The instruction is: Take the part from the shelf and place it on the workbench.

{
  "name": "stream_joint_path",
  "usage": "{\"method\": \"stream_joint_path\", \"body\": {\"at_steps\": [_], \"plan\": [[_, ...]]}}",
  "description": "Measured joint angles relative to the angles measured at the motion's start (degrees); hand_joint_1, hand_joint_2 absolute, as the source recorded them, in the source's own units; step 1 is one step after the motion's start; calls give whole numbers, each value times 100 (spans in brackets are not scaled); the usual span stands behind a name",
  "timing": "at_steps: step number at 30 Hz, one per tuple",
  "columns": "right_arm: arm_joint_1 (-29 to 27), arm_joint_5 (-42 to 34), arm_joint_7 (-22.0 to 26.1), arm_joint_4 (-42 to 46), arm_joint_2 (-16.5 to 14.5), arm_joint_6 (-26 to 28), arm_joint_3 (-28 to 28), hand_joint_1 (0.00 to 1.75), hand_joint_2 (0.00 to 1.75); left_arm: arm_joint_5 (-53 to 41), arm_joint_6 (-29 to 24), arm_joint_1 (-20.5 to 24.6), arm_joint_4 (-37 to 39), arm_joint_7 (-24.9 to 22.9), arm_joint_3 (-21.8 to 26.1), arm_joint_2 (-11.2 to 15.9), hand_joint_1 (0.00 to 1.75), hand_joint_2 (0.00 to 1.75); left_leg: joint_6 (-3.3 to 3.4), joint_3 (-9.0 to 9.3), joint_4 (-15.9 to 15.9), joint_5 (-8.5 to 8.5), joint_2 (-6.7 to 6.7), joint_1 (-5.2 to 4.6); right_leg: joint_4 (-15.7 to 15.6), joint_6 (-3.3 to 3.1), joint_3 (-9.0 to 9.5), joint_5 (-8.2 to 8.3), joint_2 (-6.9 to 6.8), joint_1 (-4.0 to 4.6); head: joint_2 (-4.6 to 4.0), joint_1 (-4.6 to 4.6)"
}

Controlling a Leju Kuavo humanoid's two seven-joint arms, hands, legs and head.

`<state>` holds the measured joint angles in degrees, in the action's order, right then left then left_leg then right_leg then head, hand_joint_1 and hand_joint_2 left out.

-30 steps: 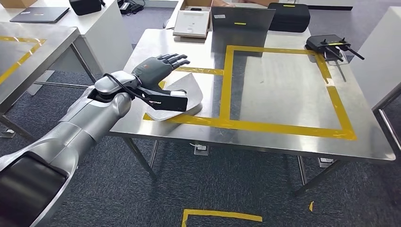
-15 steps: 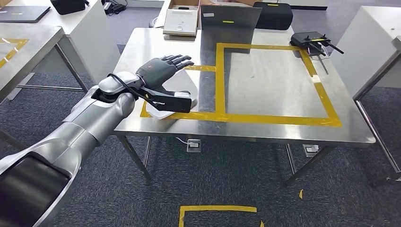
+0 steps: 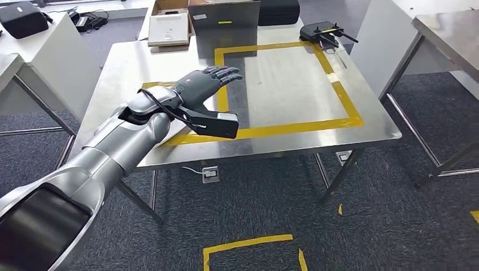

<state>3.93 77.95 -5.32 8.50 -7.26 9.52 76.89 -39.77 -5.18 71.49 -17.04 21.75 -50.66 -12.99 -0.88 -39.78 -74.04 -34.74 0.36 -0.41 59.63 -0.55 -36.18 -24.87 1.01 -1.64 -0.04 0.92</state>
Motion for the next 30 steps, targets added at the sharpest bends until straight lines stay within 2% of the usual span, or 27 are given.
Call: {"method": "stream_joint_path", "body": {"at_steps": [1, 2, 3, 4, 6, 7, 9, 10, 11, 12, 13, 14, 15, 16, 17, 18, 20, 21, 22, 23, 25, 26, 28, 30], "plan": [[-7, 2, -1, 0, 6, 4, 0, 0, 0, -4, 0, -16, 9, -6, 0, -2, 0, 0, 7, -59, -139, -13, -8, 3, 1, 6, -18, 16, 82, 1, 0, -1], [-15, 3, -2, 0, 12, 8, 0, 0, 0, -11, 0, -27, 15, -8, 0, -5, 0, 0, 25, -19, -70, 76, -21, 4, 1, 18, -33, 32, 163, 1, 0, 1], [-22, 2, -3, 0, 16, 13, 0, 0, 0, -21, -1, -29, 18, -5, 1, -14, 0, 0, 53, 128, 215, 249, -61, 3, 2, 34, -42, 48, 241, 2, 0, 1], [-24, -1, -3, 0, 19, 18, 0, 0, 0, -32, -2, -24, 19, -3, 3, -24, 0, 0, 90, 333, 619, 436, -173, 3, 2, 53, -50, 62, 312, -1, 0, 1], [-13, -19, -2, 0, 27, 32, 0, 0, 0, -45, -8, -11, 20, 2, 9, -51, 0, 0, 128, 650, 1266, 650, -421, 2, 4, 110, -77, 94, 431, 0, 0, -3], [-8, -30, -2, 0, 32, 49, 1, 0, 0, -48, -10, -7, 21, 10, 12, -74, 0, 0, 137, 708, 1404, 669, -493, -12, -2, 148, -94, 114, 481, -12, 0, -4], [-8, -44, -3, 0, 41, 97, 3, 0, 0, -50, -11, 0, 23, 32, 18, -123, 0, 0, 167, 720, 1453, 695, -426, -32, -42, 241, -120, 163, 571, -42, 0, -1], [-14, -43, -3, -1, 43, 142, 5, 0, 0, -51, -11, 6, 23, 44, 24, -153, 0, 0, 205, 729, 1490, 729, -380, -30, -40, 275, -132, 162, 541, -45, 0, -5], [-15, -38, -8, -1, 44, 199, 6, 0, 0, -52, -11, 15, 25, 50, 32, -172, 0, 0, 247, 739, 1530, 772, -332, -15, 30, 300, -171, 103, 440, -35, 0, -15], [-8, -31, -16, -2, 46, 271, 7, 0, 0, -53, -12, 24, 26, 52, 40, -190, 0, 0, 281, 743, 1567, 811, -282, -1, 208, 316, -252, -21, 302, -19, 0, -27], [6, -20, -22, -2, 50, 345, 7, 0, 0, -55, -13, 30, 30, 55, 46, -202, 0, 0, 303, 730, 1580, 836, -233, 1, 515, 325, -382, -211, 134, -6, 0, -40], [22, -10, -26, -2, 53, 401, 7, 0, 0, -57, -13, 31, 38, 54, 50, -204, 0, 0, 317, 707, 1574, 847, -186, -2, 895, 338, -542, -419, 28, 2, 0, -46], [33, -2, -24, -2, 56, 441, 7, 0, 0, -60, -13, 29, 49, 52, 50, -205, 0, 0, 318, 682, 1559, 850, -138, -7, 1245, 351, -682, -575, -22, 4, 0, -48], [34, 3, -24, -2, 57, 466, 7, 0, 0, -62, -13, 25, 61, 51, 50, -209, 0, 0, 318, 656, 1537, 852, -95, -10, 1461, 360, -754, -649, -46, 4, 0, -48], [30, 6, -34, -2, 56, 487, 7, 0, 0, -64, -16, 22, 72, 50, 51, -213, 0, 0, 316, 631, 1512, 853, -60, -10, 1461, 365, -717, -617, -59, 2, 0, -48], [25, 9, -64, -2, 57, 504, 7, 0, 0, -66, -22, 23, 78, 50, 52, -219, 0, 0, 310, 607, 1482, 851, -31, -8, 1231, 368, -561, -494, -71, 0, 0, -49], [31, 17, -136, -3, 61, 514, 7, 0, 0, -67, -39, 38, 83, 49, 58, -238, 0, 0, 275, 556, 1412, 838, 12, -16, 491, 351, -121, -234, -103, 7, 0, -49], [37, 22, -157, -3, 62, 513, 7, 0, 0, -67, -46, 49, 83, 49, 65, -247, 0, 0, 250, 532, 1382, 831, 24, -28, 228, 318, 22, -159, -107, 18, 0, -46], [41, 24, -162, -4, 62, 510, 7, 0, 0, -67, -54, 59, 83, 50, 73, -258, 0, 0, 221, 516, 1364, 830, 30, -40, 97, 278, 81, -135, -106, 31, 0, -44], [43, 25, -159, -4, 61, 506, 7, 0, 0, -67, -58, 66, 84, 53, 79, -267, 0, 0, 191, 507, 1366, 840, 33, -52, 94, 234, 69, -132, -97, 44, 0, -42], [42, 21, -155, -4, 61, 497, 7, 0, 0, -68, -62, 69, 85, 66, 87, -276, 0, 0, 135, 499, 1368, 846, 31, -51, 67, 158, 56, -92, -90, 25, 0, -42], [43, 17, -155, -4, 61, 491, 7, 0, 0, -68, -62, 72, 87, 73, 90, -271, 0, 0, 100, 474, 1318, 793, 23, -47, 52, 119, 52, -70, -93, 12, 0, -36], [42, 11, -155, -4, 62, 481, 7, 0, 0, -66, -61, 81, 92, 91, 102, -247, 0, 0, 32, 306, 914, 489, 3, -25, 27, 48, 25, -23, -101, -6, 0, -20], [42, 11, -155, -4, 64, 467, 7, 0, 0, -64, -61, 82, 105, 106, 119, -221, 0, 0, -14, 23, 193, 86, -6, 1, 25, 19, -34, 19, -102, -6, 0, -9]]}}
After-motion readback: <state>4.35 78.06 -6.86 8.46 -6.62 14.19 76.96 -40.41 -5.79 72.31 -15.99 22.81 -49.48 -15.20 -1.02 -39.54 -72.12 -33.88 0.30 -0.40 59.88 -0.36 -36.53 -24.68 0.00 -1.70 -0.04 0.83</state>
